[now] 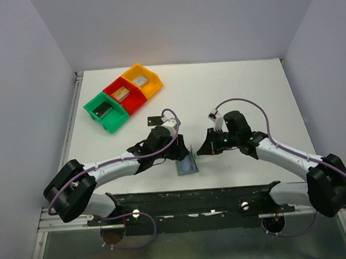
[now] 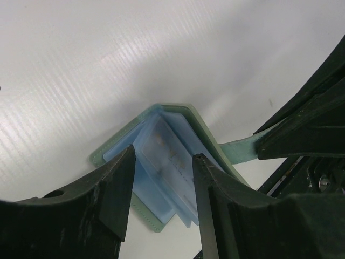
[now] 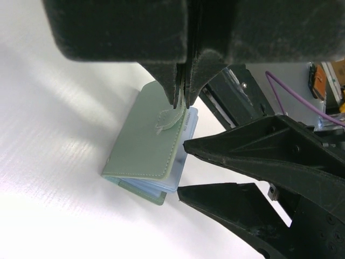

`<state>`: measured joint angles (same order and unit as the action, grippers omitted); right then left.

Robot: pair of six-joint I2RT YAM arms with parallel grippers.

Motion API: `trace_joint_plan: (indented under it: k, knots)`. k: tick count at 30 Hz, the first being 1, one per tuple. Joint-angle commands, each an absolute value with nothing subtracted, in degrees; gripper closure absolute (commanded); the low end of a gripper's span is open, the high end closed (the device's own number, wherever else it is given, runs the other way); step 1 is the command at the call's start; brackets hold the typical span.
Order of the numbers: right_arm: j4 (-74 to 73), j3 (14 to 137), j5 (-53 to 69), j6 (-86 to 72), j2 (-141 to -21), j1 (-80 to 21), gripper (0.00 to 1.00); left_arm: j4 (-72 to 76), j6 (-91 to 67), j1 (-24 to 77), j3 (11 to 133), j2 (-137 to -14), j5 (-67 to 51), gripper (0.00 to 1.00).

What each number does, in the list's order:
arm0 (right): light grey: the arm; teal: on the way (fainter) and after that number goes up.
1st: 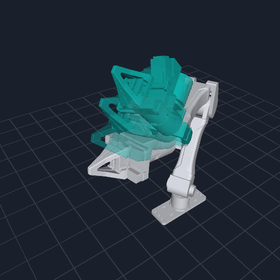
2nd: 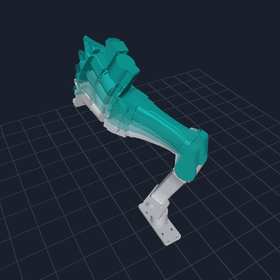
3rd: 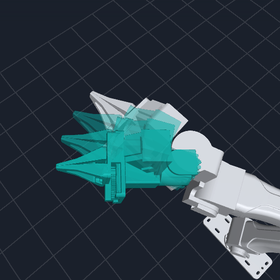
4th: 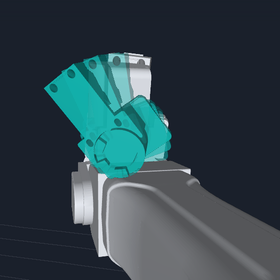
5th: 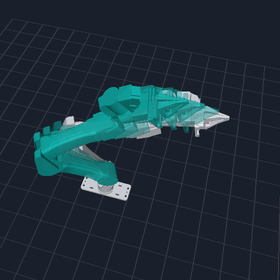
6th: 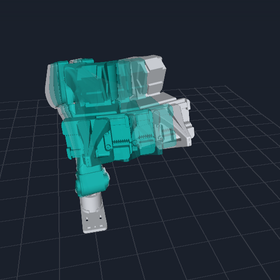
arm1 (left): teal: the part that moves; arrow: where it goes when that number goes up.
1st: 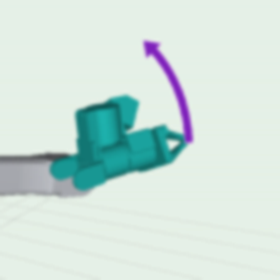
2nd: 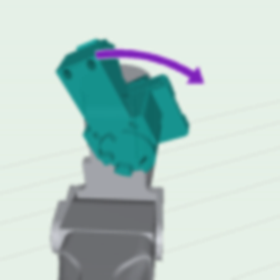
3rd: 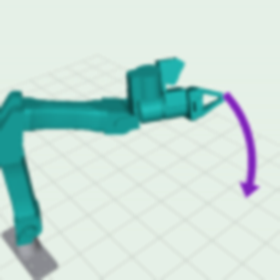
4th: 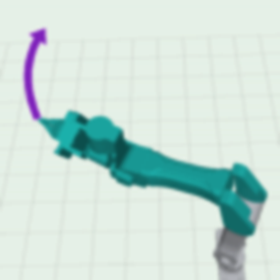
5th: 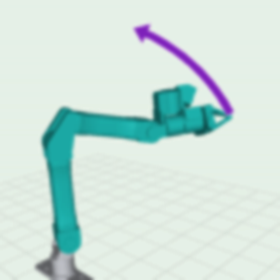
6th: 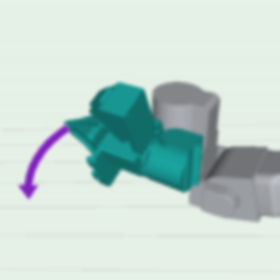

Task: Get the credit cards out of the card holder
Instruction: Remove the credit card from the card holder.

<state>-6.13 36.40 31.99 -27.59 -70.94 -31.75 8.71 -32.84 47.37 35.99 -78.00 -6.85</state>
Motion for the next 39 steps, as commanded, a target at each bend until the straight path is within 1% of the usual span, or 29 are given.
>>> trace_joint_plan:
  k: [1,10,17,23,27,29,32,34,36,39]
  knots:
    - [-5.45,34.90,29.36,-28.21,-70.93,-31.46,1.00,8.35,-33.92,47.72,34.63,-76.29,-3.25,0.43]
    - [-5.54,32.35,25.23,-29.88,-69.70,-31.46,1.00,6.59,-34.80,47.64,34.45,-76.55,-1.05,0.44]
    - [-5.45,31.38,24.00,-30.41,-68.99,-31.46,1.00,5.01,-34.81,47.64,35.51,-78.13,-0.79,0.48]
    - [-5.89,31.55,23.56,-30.59,-69.08,-31.55,1.00,4.22,-31.91,47.72,40.77,-83.75,-5.88,0.50]
    - [-8.78,32.17,20.23,-31.11,-68.29,-31.46,0.99,4.40,-30.94,48.07,44.03,-87.18,-8.61,0.50]
    - [-11.68,32.69,17.51,-31.37,-67.24,-31.46,0.90,4.13,-30.32,48.16,45.43,-88.41,-9.40,0.50]
    - [-15.54,33.66,13.29,-31.46,-64.96,-31.46,0.64,3.52,-29.71,48.25,47.45,-90.35,-10.28,0.49]
    - [-18.09,34.62,10.74,-31.29,-62.94,-31.46,0.50,3.52,-29.45,48.43,48.51,-91.58,-10.72,0.49]
    - [-20.12,35.85,9.06,-30.59,-60.83,-31.46,0.44,3.34,-29.27,48.34,49.30,-92.46,-10.90,0.49]
    - [-20.74,36.65,8.78,-29.97,-57.14,-31.46,0.42,3.34,-29.18,48.34,49.92,-93.60,-11.07,0.49]
